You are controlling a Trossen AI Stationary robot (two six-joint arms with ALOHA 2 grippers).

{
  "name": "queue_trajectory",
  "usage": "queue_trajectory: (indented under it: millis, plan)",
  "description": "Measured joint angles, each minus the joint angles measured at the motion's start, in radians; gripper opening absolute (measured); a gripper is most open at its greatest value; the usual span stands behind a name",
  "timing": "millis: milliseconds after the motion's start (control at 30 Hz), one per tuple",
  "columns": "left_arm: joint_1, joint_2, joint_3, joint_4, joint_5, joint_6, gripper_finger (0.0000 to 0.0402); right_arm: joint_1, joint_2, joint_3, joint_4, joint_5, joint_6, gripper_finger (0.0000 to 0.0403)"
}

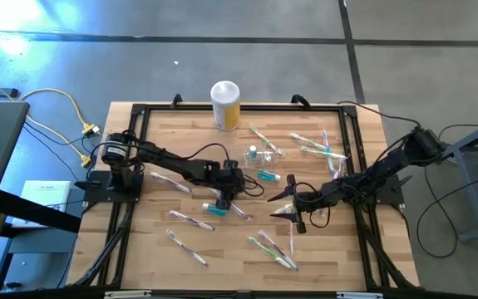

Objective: Pick & Place toothbrushing station
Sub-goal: Put the top left mouthwash into the transparent organizer

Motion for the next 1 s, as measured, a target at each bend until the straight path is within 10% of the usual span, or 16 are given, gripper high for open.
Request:
queue_trajectory:
  millis: [500,1000]
  plan:
    - [0.001,0.000,-0.003,-0.011,0.014,-0.013,0.0198,0.000,0.000,0.000,0.000,0.000,0.000,0.0203]
    - [0.001,0.000,-0.003,-0.015,0.024,0.000,0.0083,-0.011,0.000,0.000,-0.016,0.004,-0.003,0.0203]
